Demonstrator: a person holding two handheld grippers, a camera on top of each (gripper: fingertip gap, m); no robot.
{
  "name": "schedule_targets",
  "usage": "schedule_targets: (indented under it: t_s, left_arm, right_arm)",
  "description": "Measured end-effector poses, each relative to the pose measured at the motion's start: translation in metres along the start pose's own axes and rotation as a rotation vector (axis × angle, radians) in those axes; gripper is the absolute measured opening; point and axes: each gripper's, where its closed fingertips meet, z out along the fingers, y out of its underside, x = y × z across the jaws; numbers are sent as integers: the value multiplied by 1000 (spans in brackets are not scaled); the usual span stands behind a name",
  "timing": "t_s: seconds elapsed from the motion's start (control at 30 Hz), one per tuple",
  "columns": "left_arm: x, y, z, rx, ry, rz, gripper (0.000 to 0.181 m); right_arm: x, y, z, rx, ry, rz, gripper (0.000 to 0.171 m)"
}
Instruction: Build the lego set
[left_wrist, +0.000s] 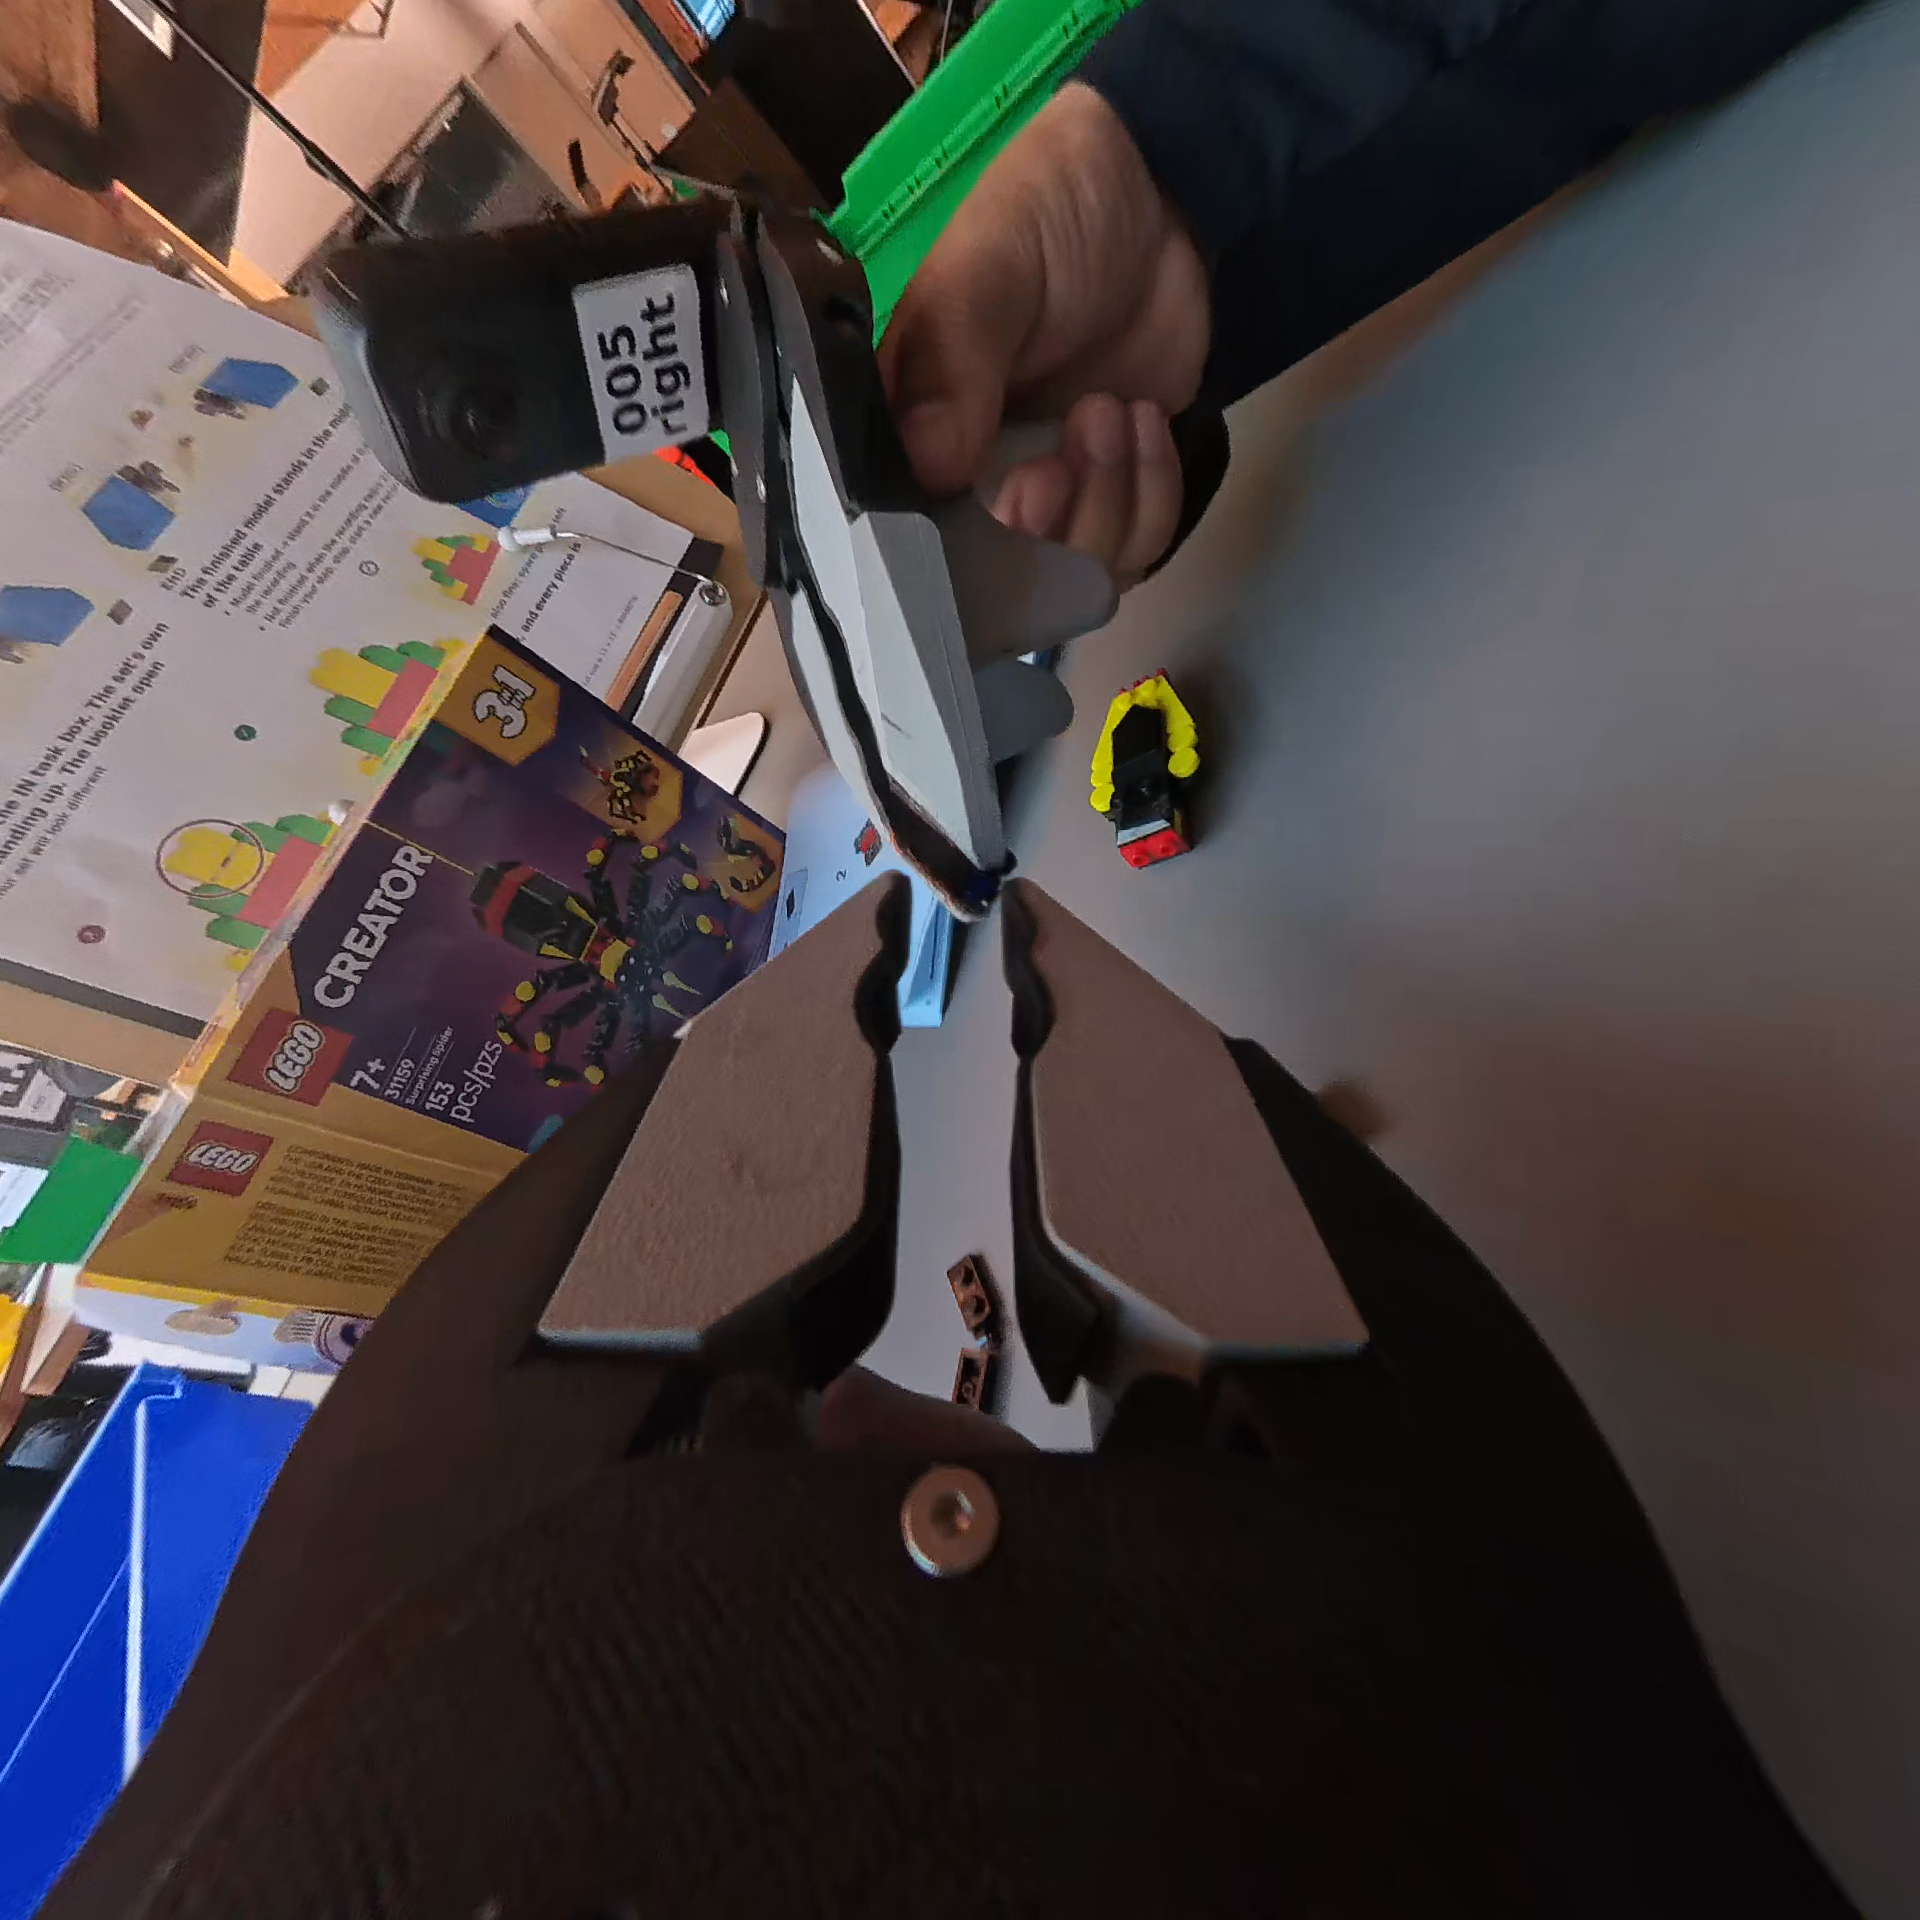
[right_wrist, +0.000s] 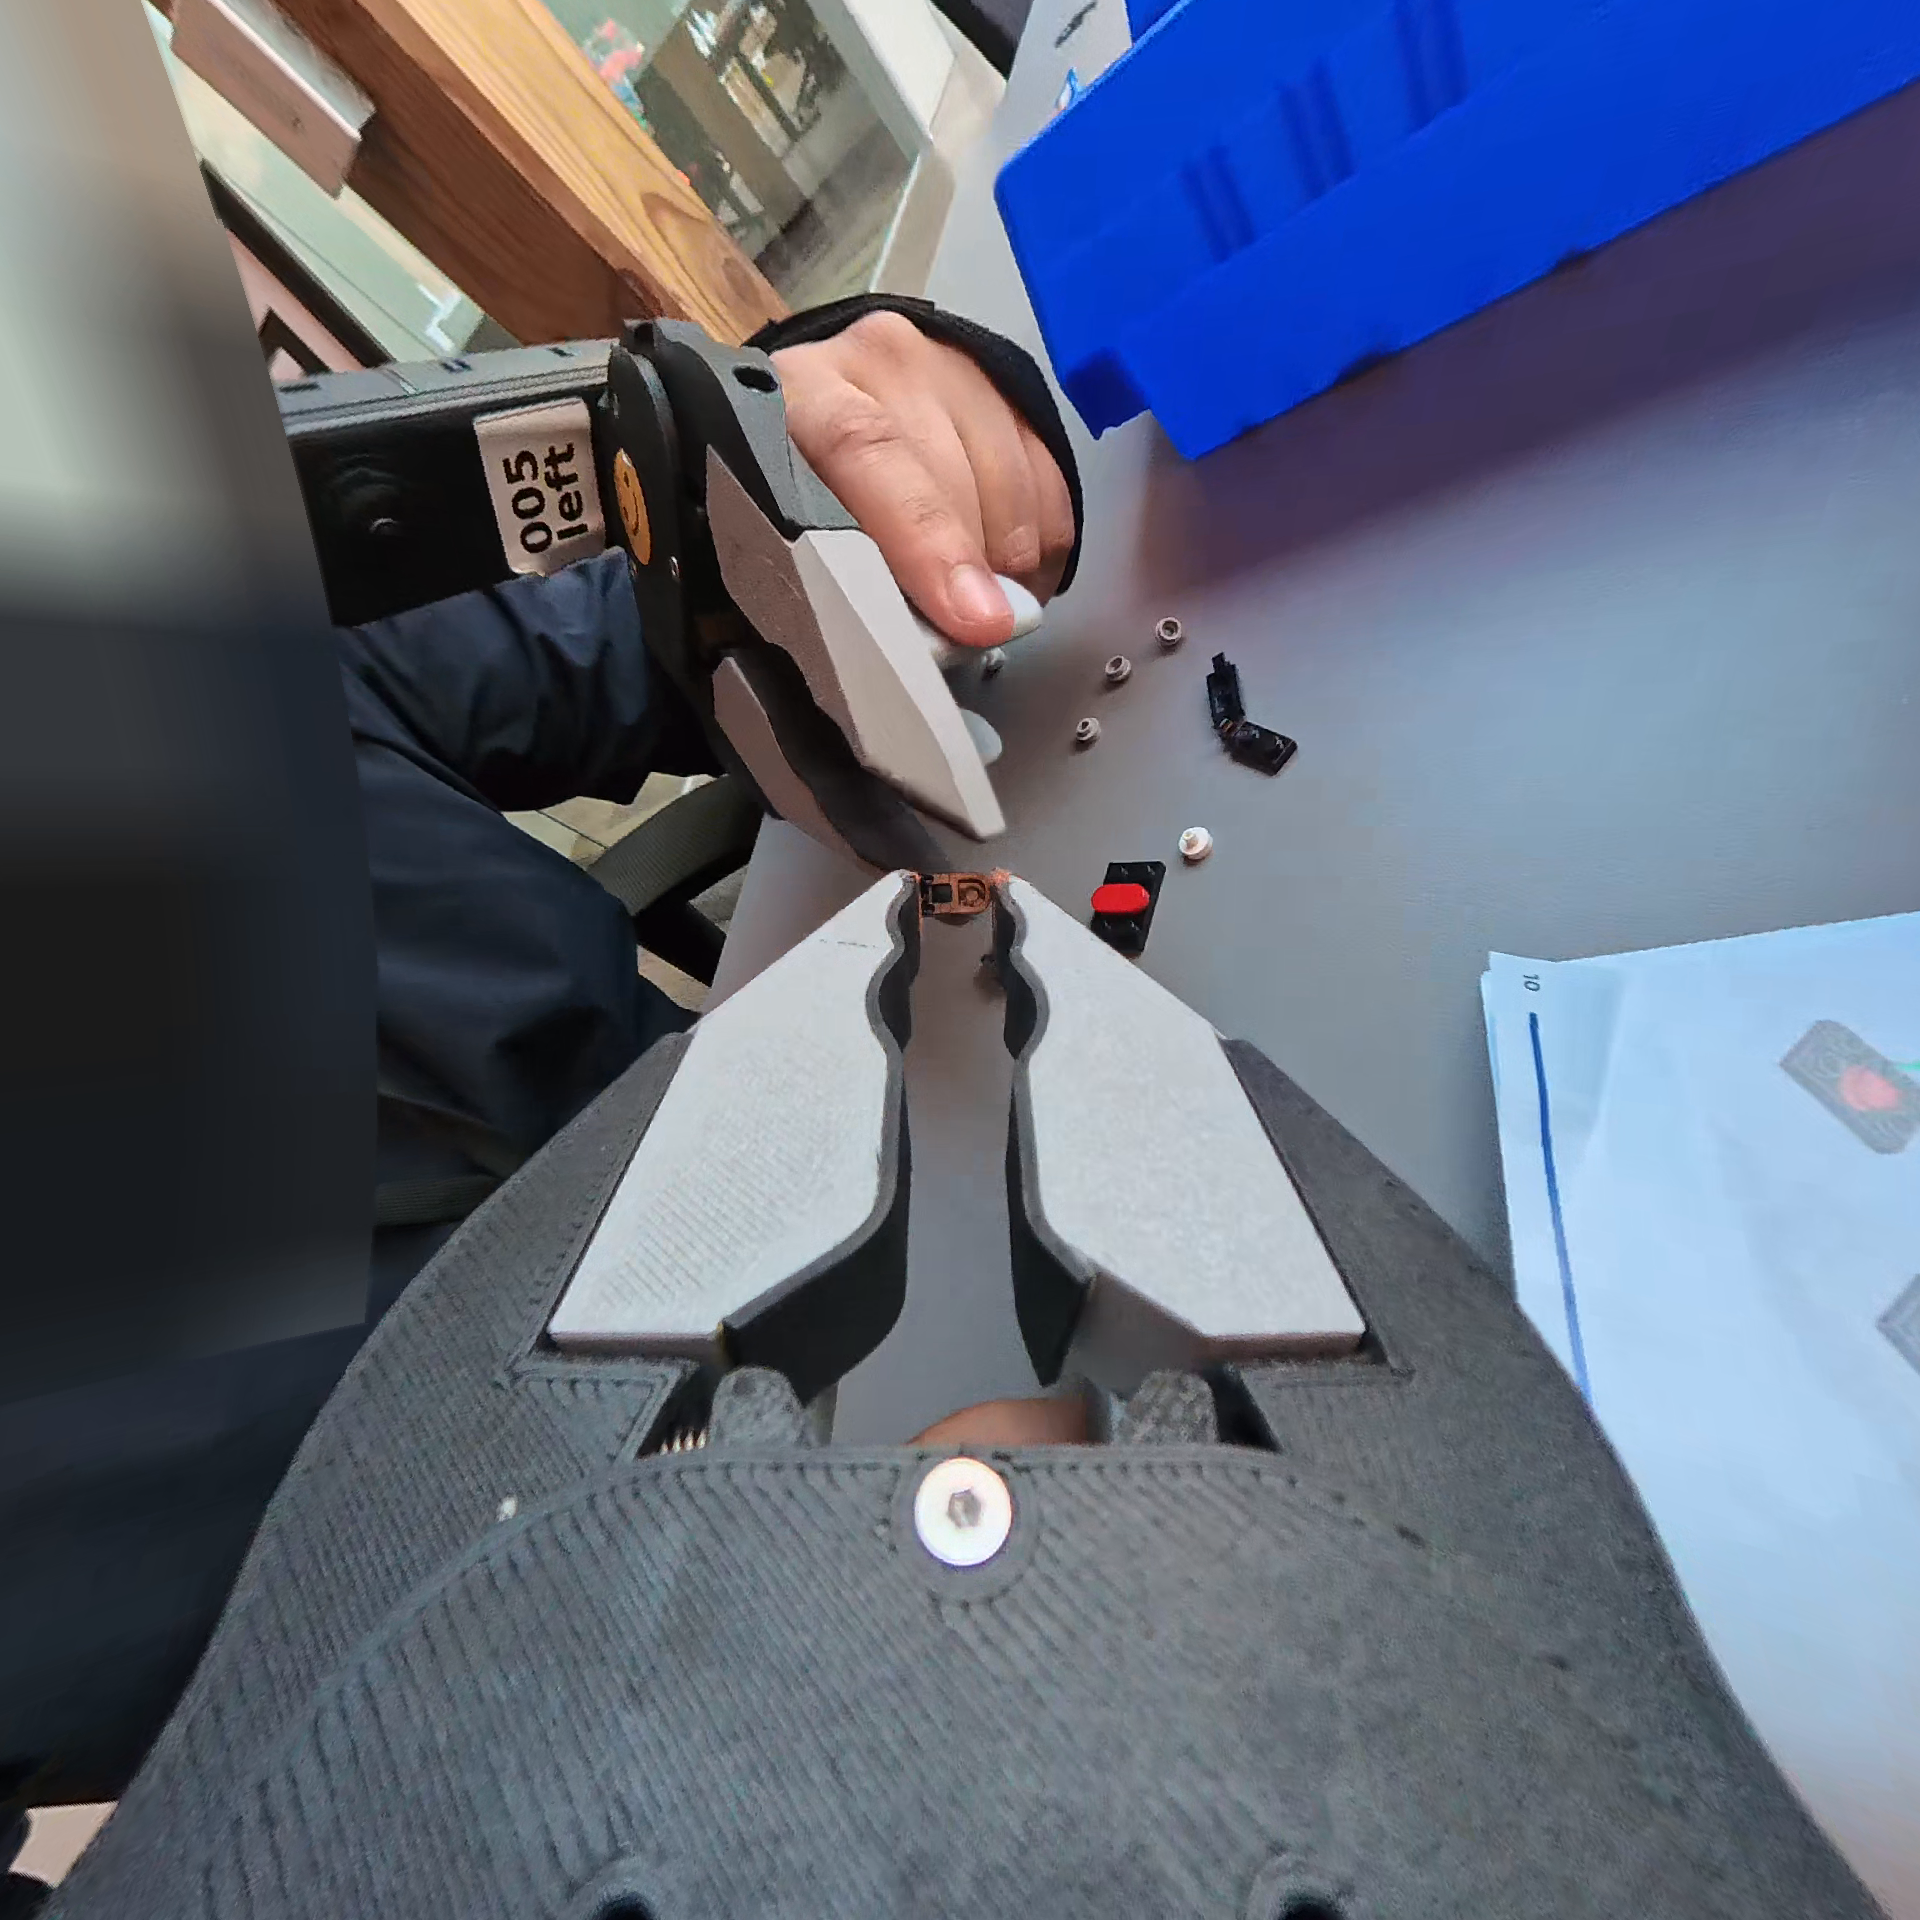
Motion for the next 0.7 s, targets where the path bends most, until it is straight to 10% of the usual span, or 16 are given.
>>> schedule_targets:
  t_s: [0.03,0.37,0.7]
  left_arm:
    - [1,-3,-1,17,4,-2,14]
    - [-5,-2,-2,28,38,-126,5]
    - [-48,-22,-14,254,26,-608,4]
  right_arm:
    - [-2,-1,1,3,-13,10,10]
    - [-5,-7,-6,18,-11,3,18]
    - [-16,-41,-21,62,370,-446,15]
